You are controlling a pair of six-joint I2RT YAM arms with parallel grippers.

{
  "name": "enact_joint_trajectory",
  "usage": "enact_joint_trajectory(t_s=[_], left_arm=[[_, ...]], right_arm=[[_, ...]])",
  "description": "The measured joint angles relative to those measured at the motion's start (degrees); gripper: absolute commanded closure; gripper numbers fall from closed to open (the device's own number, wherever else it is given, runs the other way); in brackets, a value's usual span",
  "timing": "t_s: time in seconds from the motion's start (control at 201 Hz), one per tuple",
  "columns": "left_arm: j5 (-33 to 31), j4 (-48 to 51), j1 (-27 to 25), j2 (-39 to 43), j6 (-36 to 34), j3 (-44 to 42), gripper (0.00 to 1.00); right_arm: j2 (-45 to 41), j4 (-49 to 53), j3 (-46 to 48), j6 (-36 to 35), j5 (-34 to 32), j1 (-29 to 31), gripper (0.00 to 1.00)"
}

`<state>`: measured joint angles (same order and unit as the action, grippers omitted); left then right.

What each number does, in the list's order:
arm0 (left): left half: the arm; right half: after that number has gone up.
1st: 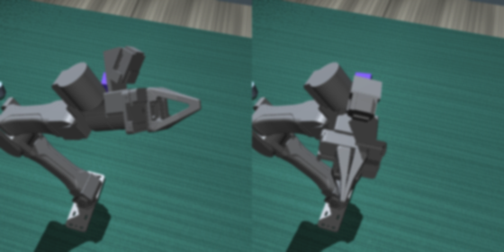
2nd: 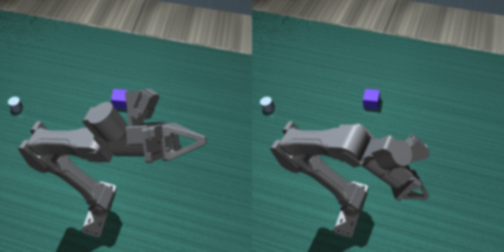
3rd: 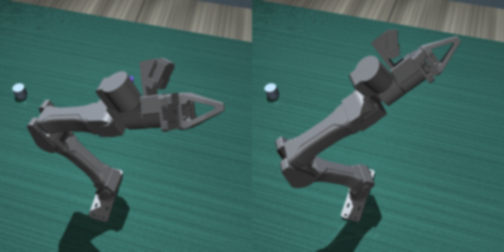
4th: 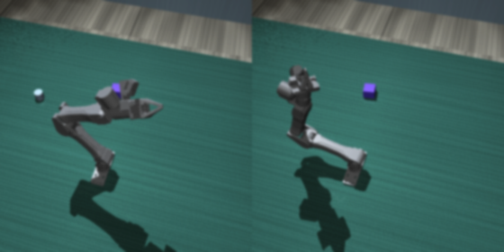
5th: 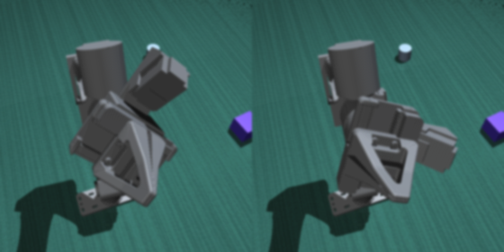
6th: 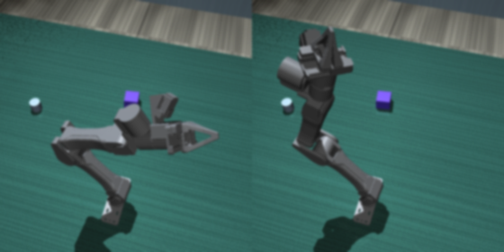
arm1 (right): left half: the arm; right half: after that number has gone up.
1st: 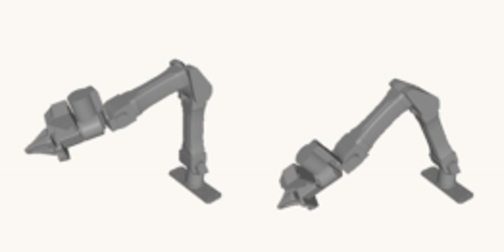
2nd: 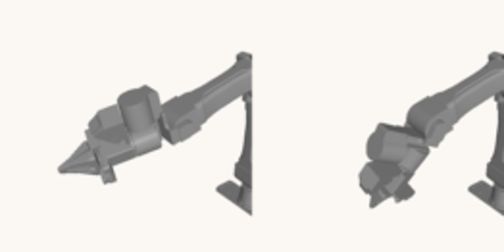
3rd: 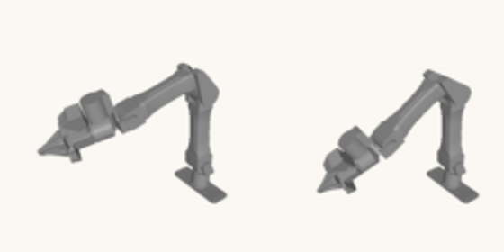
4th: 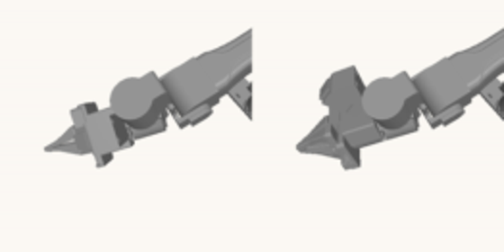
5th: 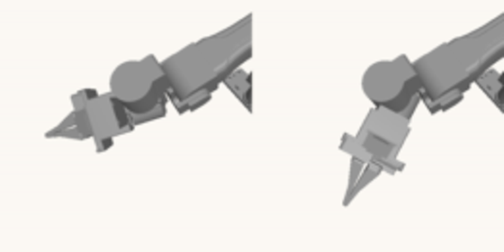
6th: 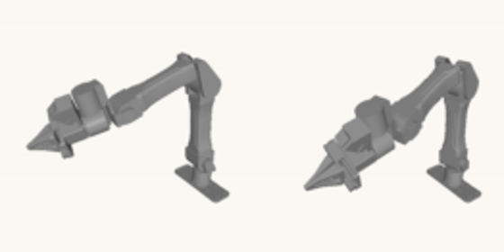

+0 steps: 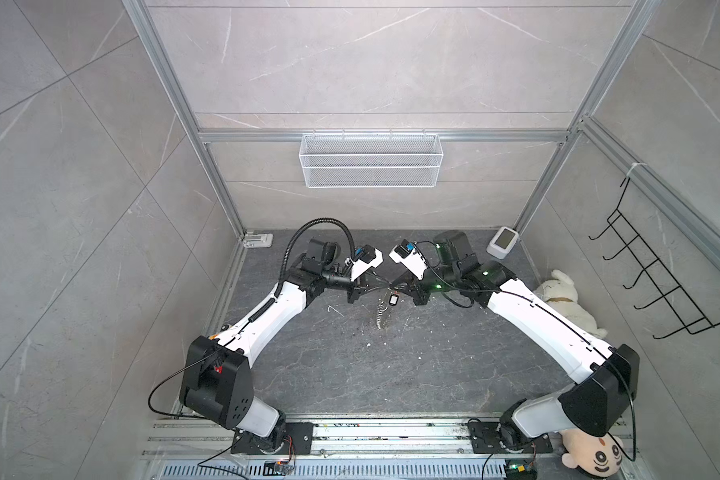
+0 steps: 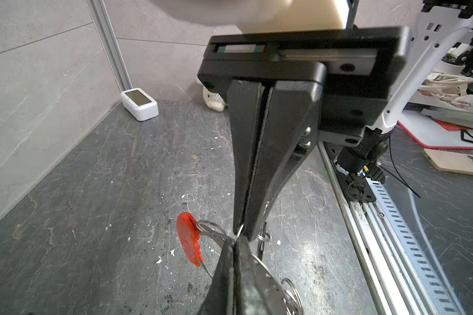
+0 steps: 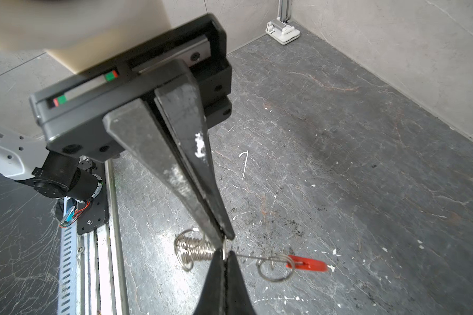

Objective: Put the keys on the keyring

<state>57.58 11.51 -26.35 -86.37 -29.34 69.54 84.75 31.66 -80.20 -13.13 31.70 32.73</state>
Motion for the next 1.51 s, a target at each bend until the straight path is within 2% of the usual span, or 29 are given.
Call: enact_joint_trajectory(t_s=[0.194, 0.339, 0.453, 0.573, 0.752, 1.07, 1.225, 1.509], left_arm=[[0.28, -2.86, 0.22, 0.26, 1.68, -1.2, 1.0], [0.96, -14.45, 0.7, 2.43, 8.79, -7.67, 1.0], [0.98, -21.94, 1.18, 3.26, 15.1, -12.28, 1.0], [0.59, -25.29, 1.64, 3.21, 19.65, -14.34, 1.0], [0.33, -29.94, 1.66, 3.21, 23.71, -14.43, 1.0], [0.42, -33.55, 1.64, 3.21, 26.56, -14.43, 1.0], [0.52, -34.86, 1.64, 3.21, 27.61, -14.43, 1.0], [1.01, -36.59, 1.64, 3.21, 28.85, -14.43, 1.0]], right_arm=[[-0.07, -0.63, 0.09, 1.77, -0.11, -0.02, 1.0], [-0.9, -2.75, 1.92, 4.35, 0.74, -0.5, 0.83], [-2.75, -7.37, 4.04, 7.63, 3.15, -3.32, 0.79], [-5.07, -11.63, 4.96, 10.58, 5.75, -6.75, 0.77], [-5.51, -14.86, 5.55, 12.7, 9.97, -7.3, 0.7], [-0.83, -16.13, 6.8, 13.62, 15.72, -7.3, 0.7], [0.02, -17.25, 7.1, 14.1, 17.09, -7.3, 0.74], [0.81, -19.21, 7.26, 15.12, 18.95, -7.3, 0.74]])
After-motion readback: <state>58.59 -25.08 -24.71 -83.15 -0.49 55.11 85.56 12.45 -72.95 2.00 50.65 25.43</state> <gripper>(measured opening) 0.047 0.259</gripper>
